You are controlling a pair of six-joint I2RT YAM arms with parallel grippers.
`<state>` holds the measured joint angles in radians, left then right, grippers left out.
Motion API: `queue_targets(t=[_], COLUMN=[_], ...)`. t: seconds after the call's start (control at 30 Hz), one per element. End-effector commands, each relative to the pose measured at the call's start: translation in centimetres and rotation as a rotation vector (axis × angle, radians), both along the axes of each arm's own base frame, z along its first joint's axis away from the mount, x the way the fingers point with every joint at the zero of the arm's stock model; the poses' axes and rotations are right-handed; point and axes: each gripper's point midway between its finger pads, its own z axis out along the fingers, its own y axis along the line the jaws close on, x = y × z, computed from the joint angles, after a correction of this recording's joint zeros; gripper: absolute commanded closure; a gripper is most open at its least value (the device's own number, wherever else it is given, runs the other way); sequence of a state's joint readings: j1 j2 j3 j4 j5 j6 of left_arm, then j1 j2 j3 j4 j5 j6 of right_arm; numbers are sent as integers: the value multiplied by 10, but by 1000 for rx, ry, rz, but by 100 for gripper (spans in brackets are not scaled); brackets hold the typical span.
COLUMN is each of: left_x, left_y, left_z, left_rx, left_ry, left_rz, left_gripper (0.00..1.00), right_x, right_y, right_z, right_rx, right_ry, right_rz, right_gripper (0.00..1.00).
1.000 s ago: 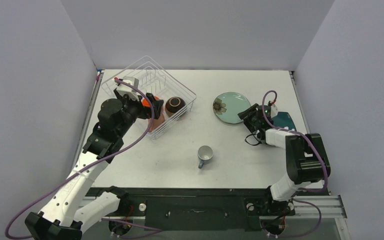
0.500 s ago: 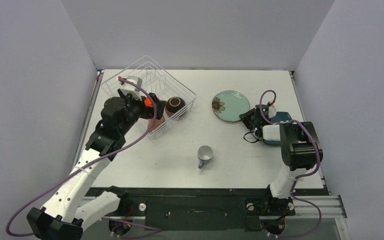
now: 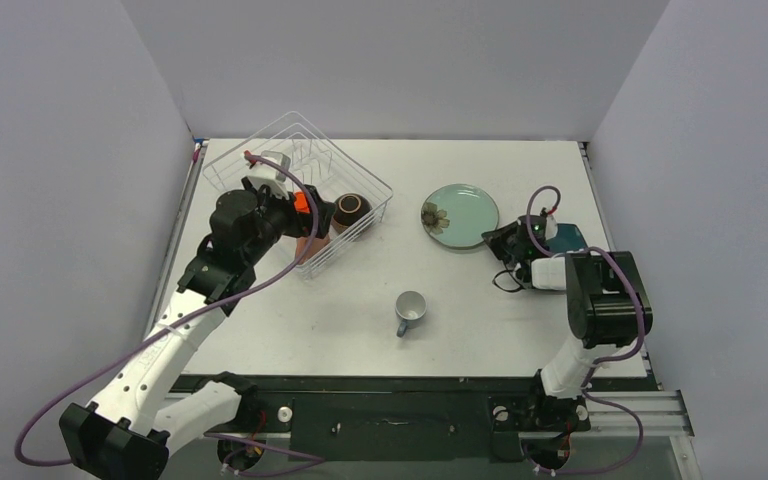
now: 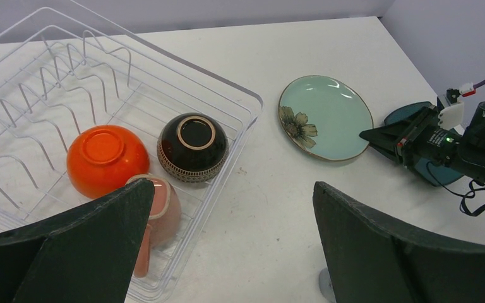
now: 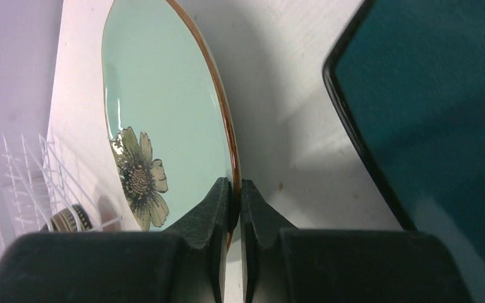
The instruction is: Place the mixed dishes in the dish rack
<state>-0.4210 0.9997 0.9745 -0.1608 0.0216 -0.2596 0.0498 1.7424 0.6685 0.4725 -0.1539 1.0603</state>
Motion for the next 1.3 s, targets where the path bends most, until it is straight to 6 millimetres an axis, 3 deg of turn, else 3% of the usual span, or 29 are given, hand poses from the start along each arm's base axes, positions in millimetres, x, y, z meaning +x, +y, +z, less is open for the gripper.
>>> queue_targets(t=[0.0,0.1,0.33,0.8,1.1,1.27], left_x=[5,7,9,14,19,18], left_y=[-3,-4,-7,-21,-30,-51], left_z=[20,17,13,-1,-12,-24], left_rx=[-50,-54,-60,-84,-113,-189], left_ry=[-45,-33,-18,47,98,171], left_rz=[-14,-18,-21,-79,-110,-181], left_gripper=[4,3,3,3,4,4], right_x=[-8,-14,-32,-52,-68,-75], right_y=[3,0,-2,-1,0,4], right_z=[35,47,54,98,102,115], right_rx=[63,138,268,329,332,364], right_ry=[-117,-165,-207,-351,-342,-364], right_rz=[51,57,52,115,130,147], right_gripper=[100,100,100,100,100,100])
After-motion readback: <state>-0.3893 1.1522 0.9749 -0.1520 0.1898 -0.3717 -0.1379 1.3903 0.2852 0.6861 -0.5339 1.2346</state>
